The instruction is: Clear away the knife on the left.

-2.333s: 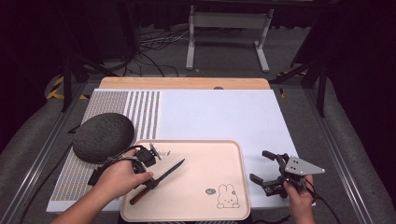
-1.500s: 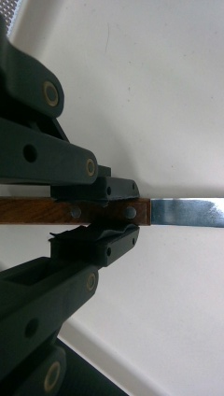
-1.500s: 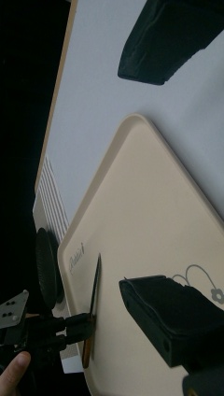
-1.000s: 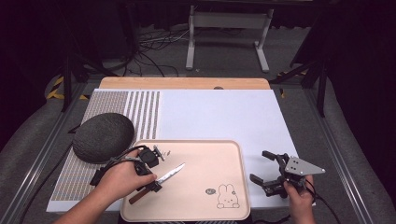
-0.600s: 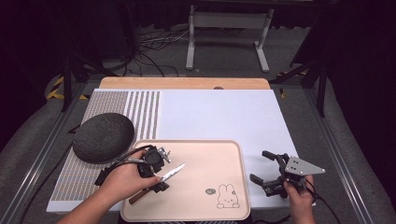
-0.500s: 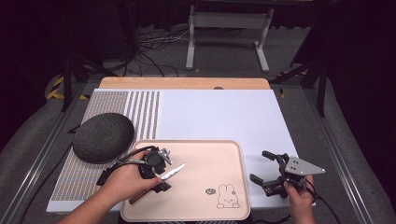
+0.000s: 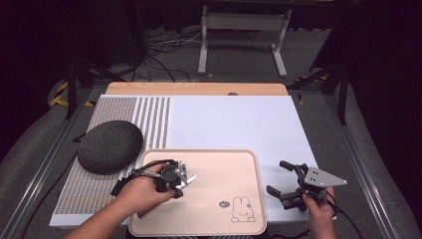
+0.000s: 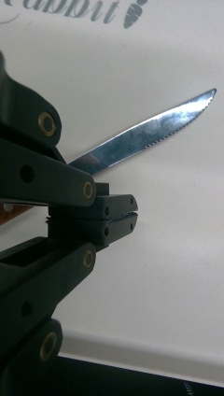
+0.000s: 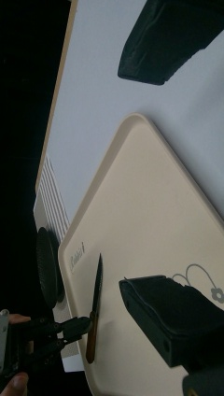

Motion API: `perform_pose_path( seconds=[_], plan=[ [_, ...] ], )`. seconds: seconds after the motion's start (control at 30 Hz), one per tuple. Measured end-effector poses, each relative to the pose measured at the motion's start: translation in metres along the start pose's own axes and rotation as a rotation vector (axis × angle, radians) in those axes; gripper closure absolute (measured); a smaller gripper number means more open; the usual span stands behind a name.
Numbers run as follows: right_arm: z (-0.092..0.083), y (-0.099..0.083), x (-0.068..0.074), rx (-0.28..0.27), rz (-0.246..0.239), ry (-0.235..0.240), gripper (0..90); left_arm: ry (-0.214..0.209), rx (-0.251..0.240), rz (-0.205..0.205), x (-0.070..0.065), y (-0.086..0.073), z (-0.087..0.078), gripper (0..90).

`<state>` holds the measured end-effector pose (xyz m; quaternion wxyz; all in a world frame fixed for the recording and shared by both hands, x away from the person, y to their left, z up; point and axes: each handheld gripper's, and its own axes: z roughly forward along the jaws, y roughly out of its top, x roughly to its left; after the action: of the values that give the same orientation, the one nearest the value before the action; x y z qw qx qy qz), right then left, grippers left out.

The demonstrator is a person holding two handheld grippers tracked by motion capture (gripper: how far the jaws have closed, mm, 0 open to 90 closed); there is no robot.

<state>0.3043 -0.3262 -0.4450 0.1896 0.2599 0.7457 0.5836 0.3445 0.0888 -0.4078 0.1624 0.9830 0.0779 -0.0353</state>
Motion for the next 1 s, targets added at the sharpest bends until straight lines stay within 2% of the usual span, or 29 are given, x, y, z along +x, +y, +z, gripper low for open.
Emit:
perform_pose_path(
  seconds=[0.1,0.2,0.33,0.73,1.0],
  plan=[
    [0.0,0.0,0.0,0.001,0.001,0.0,2.2,-0.017,0.023,0.018,0.003,-0.001,0.005,90.0],
    [0.0,0.0,0.0,-0.001,0.0,0.0,2.2,-0.03,0.044,0.022,0.005,-0.004,0.008,90.0],
    [0.0,0.0,0.0,0.001,0.0,0.001,2.2,-0.026,0.061,0.013,0.007,-0.006,0.011,90.0],
    [0.0,0.0,0.0,0.001,0.0,0.002,2.2,-0.031,0.057,-0.007,0.014,-0.014,0.012,90.0],
    [0.0,0.0,0.0,0.002,-0.002,0.002,2.2,-0.029,0.051,-0.036,0.017,-0.02,0.01,90.0]
  ],
)
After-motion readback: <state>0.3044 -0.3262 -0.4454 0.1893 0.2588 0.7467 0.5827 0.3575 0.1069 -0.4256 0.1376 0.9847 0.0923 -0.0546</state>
